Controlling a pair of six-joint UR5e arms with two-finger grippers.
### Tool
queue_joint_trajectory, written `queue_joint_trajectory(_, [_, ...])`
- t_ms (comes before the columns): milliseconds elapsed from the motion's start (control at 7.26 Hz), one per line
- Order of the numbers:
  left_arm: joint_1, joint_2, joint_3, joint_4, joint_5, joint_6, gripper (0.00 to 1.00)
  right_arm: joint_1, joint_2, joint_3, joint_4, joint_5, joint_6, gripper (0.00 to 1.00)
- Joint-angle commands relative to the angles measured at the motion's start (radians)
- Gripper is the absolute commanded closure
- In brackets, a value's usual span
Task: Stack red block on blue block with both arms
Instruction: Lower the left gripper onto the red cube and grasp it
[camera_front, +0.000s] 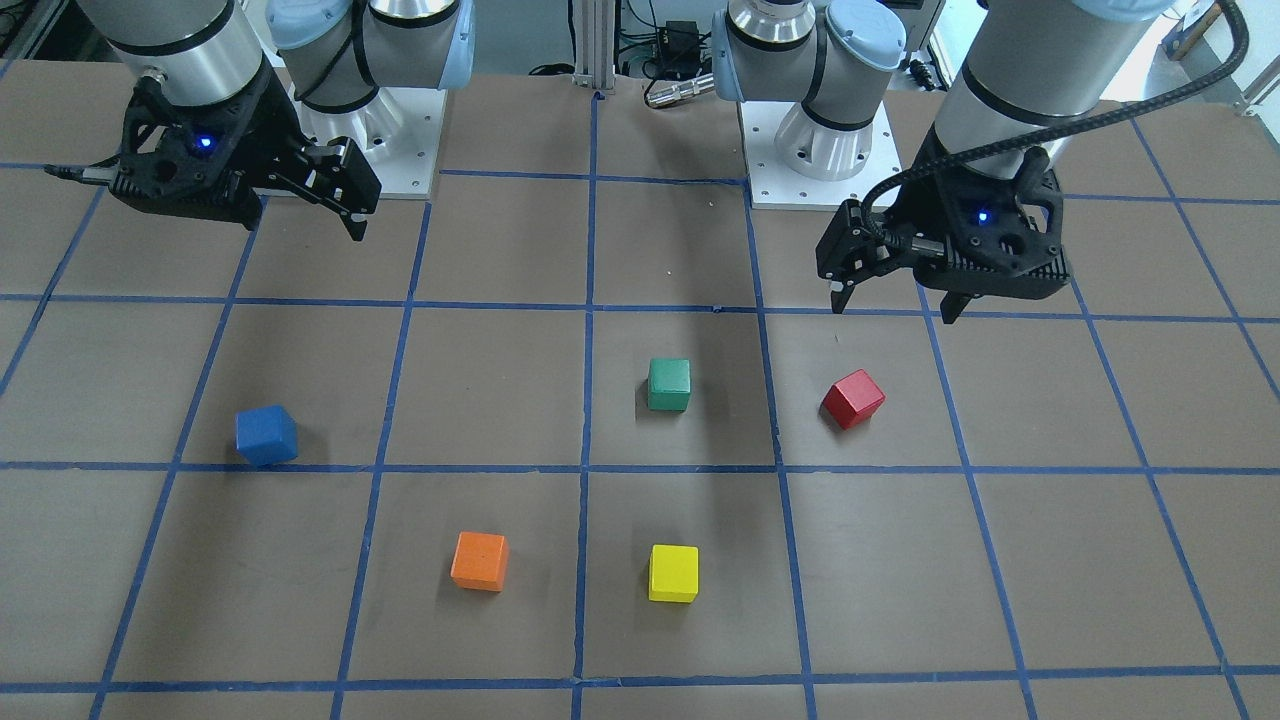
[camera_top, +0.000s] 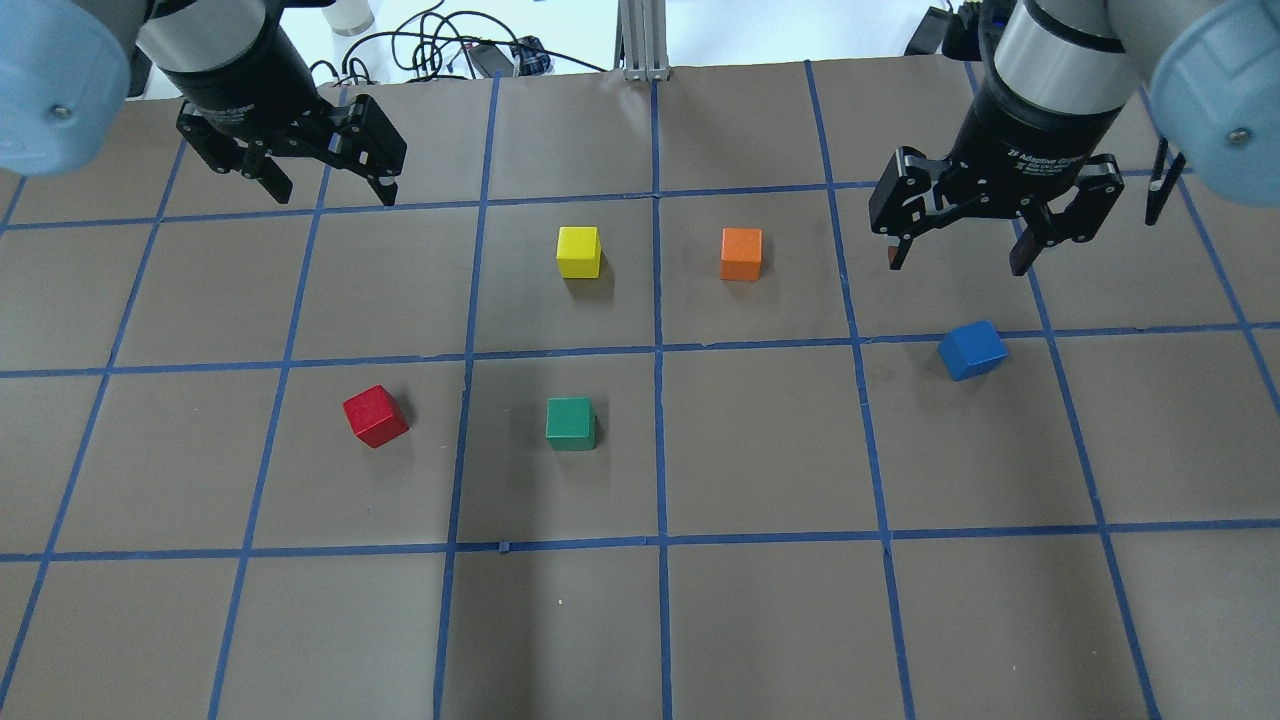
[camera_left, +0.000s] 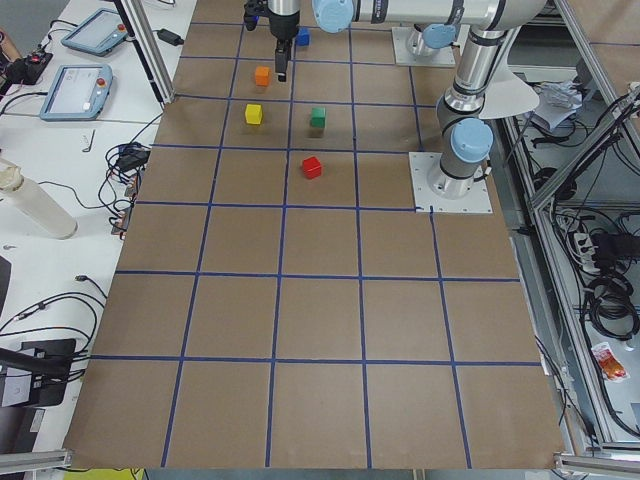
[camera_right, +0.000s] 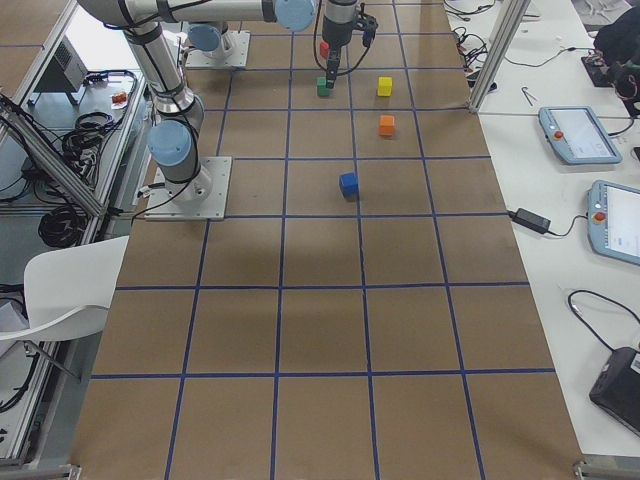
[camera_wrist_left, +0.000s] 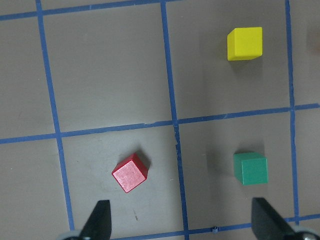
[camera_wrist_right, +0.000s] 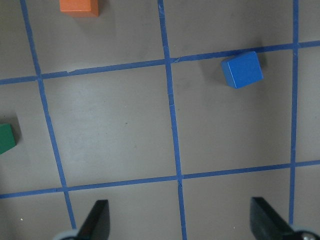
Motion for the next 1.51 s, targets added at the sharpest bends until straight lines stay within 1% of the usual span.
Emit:
queue_joint_trajectory(0, [-0.007,-0.005,0.010,-0.008,0.016,-0.003,0.00,-0.002,-0.001,-0.005,-0.001,-0.012,0.017,0.00])
queue_joint_trajectory(138, [-0.007,-0.005,0.008,-0.013,0.016,0.010,0.00,-0.002,0.001,-0.010,0.001,-0.009,0.015,0.00])
queue_joint_trajectory(275, [-0.010,0.007,-0.017,-0.017,0.018,0.010,0.00,-0.002,-0.008,-0.013,0.001,-0.006,0.015,0.00])
queue_joint_trajectory(413, [-0.009,0.031,-0.072,-0.019,0.024,0.013,0.00,-0.002,-0.008,-0.015,0.002,-0.006,0.015,0.00])
queue_joint_trajectory(551, [0.032,0.041,-0.170,0.004,0.030,0.019,0.00,-0.002,-0.011,-0.015,0.002,-0.006,0.015,0.00])
queue_joint_trajectory(688, [0.108,0.022,-0.259,0.095,0.027,-0.001,0.00,-0.002,-0.010,-0.015,0.002,-0.006,0.014,0.00])
queue_joint_trajectory(826, [0.141,0.007,-0.330,0.181,0.019,-0.001,0.00,-0.002,-0.010,-0.015,0.002,-0.006,0.008,0.00])
queue_joint_trajectory(964, [0.157,-0.008,-0.376,0.235,0.024,-0.004,0.00,-0.003,-0.010,-0.015,0.002,-0.008,0.005,0.00])
queue_joint_trajectory(1101, [0.190,-0.049,-0.428,0.274,0.021,0.006,0.00,-0.003,-0.010,-0.012,0.001,-0.008,0.005,0.00])
queue_joint_trajectory(1239, [0.193,-0.111,-0.496,0.462,0.027,-0.004,0.00,-0.003,-0.010,-0.012,-0.001,-0.008,0.005,0.00])
queue_joint_trajectory(1377, [0.195,-0.139,-0.521,0.519,0.029,-0.004,0.00,-0.003,-0.011,-0.005,-0.034,-0.008,0.014,0.00])
